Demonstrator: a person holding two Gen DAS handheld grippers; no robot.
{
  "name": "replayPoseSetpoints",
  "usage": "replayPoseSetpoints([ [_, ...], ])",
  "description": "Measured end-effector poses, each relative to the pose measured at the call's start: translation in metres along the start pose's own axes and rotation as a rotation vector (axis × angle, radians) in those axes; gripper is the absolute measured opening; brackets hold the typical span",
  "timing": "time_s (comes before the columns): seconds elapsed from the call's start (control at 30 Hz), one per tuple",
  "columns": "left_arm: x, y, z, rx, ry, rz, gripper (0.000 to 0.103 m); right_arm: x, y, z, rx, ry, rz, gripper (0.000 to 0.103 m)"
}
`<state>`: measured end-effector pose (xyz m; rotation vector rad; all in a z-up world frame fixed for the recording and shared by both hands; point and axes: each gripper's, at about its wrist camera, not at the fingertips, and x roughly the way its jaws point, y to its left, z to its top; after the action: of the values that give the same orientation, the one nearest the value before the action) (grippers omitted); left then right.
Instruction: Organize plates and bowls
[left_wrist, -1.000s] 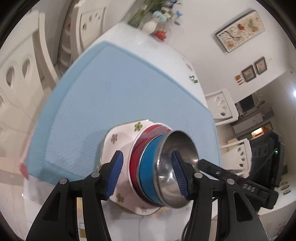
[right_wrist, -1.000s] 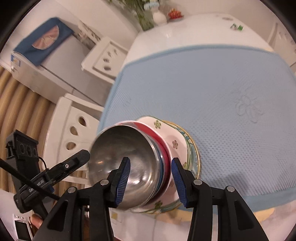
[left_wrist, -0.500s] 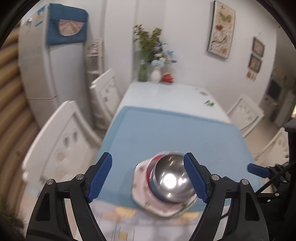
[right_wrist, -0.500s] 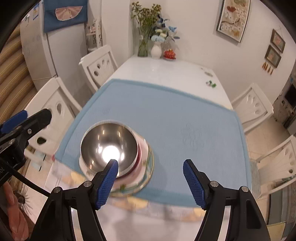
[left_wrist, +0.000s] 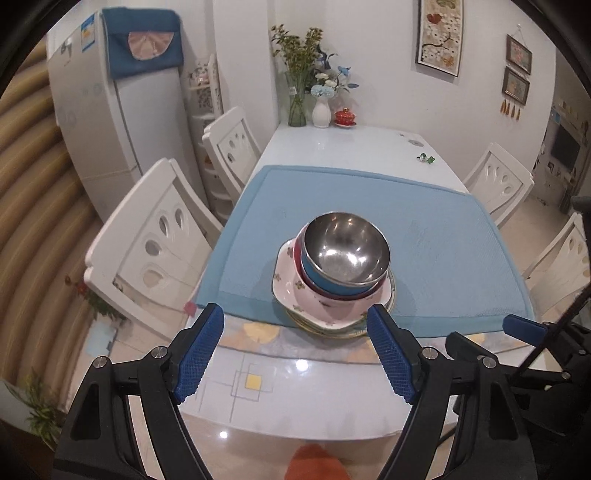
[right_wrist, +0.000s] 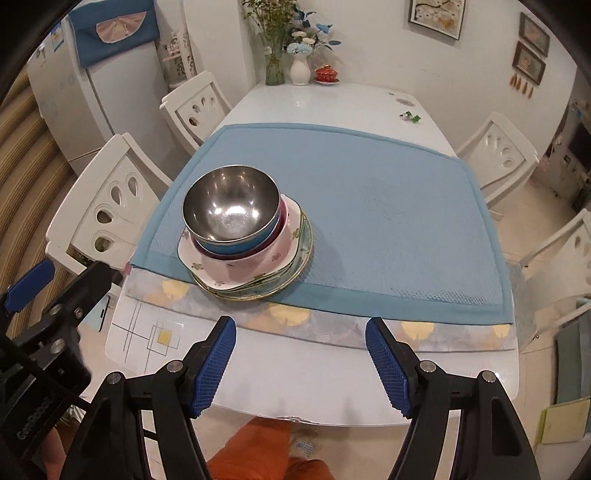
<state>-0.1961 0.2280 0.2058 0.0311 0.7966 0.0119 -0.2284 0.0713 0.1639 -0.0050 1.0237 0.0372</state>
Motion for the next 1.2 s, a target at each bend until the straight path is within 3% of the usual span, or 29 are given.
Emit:
replayPoseSetpoints([
  [0.4,0.043,0.004,0.034,0.062,-0.016,-0.049,0.079,0.034,0.006,0.041,0.07,0.019,-0.033,0.071],
  [0.87,0.089,0.005,0.06,0.063,0.031,-0.126,0.079,0.069,0.004,0.067,0.115,0.073,-0.054,0.071],
  [1.2,0.091,0.013,0.07,0.02,0.024,-0.167,0.079,0.067,-0.001,0.074,0.146,0.026,0.023,0.071],
])
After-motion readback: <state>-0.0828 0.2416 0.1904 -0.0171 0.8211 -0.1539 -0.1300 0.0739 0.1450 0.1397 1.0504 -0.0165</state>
